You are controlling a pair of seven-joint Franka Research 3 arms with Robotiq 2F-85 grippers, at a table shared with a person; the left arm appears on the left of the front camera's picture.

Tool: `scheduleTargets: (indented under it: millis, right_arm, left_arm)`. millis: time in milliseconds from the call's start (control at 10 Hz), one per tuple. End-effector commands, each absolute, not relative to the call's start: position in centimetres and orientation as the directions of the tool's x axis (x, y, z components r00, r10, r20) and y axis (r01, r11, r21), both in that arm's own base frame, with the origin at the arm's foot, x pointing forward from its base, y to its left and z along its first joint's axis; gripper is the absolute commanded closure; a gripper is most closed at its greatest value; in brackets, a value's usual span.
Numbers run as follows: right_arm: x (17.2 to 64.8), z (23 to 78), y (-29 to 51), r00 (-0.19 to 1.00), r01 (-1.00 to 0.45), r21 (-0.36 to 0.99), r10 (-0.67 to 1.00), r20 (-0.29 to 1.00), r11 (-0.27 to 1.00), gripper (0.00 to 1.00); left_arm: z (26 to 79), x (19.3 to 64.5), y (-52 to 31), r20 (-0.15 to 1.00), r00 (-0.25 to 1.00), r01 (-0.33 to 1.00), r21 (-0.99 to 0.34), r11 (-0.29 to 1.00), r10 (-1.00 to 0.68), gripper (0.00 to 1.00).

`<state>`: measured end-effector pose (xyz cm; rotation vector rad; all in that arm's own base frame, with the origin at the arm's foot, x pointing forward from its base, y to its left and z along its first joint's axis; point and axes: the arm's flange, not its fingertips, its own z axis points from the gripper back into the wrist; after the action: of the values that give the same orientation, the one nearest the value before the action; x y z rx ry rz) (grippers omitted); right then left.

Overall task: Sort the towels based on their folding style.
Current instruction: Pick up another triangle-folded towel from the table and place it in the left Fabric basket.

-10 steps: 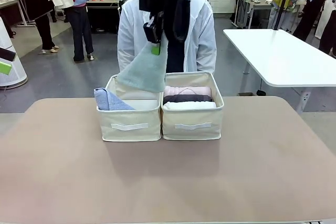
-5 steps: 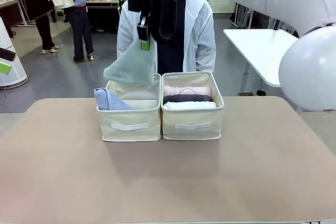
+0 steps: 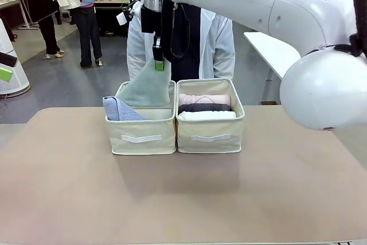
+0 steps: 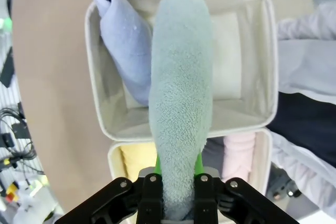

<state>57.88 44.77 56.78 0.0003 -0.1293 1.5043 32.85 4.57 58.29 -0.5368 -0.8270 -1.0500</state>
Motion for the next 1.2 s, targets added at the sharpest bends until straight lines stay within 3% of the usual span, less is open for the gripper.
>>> scheduleTargets:
  millis: [0,200,300,800,1100]
  right_arm:
    - [60.7,58.5,46.8,0.044,-0.996,-0.081,0.998,0.053,0.048,0.79]
    - [61.1,57.9,46.7,0.133,-0.991,-0.025,0.988,0.078,0.135,0.79]
    - [58.3,55.7,44.8,0.061,-0.996,-0.061,0.995,0.075,0.065,0.79]
    - [58.5,55.3,44.7,0.074,-0.996,-0.047,0.995,0.074,0.078,0.79]
    - [59.5,53.0,46.0,0.026,-0.994,-0.104,0.997,0.074,0.034,0.79]
  left_arm:
    - [58.3,32.9,4.6,0.81,0.246,0.911,-0.007,0.411,-0.532,0.0]
    - [58.3,32.9,4.6,0.81,0.246,0.911,-0.007,0.411,-0.532,0.0]
    - [58.3,32.9,4.6,0.81,0.246,0.911,-0.007,0.411,-0.532,0.0]
    - [58.3,32.9,4.6,0.81,0.246,0.911,-0.007,0.411,-0.532,0.0]
    - [58.3,32.9,4.6,0.81,0.246,0.911,-0.007,0.411,-0.532,0.0]
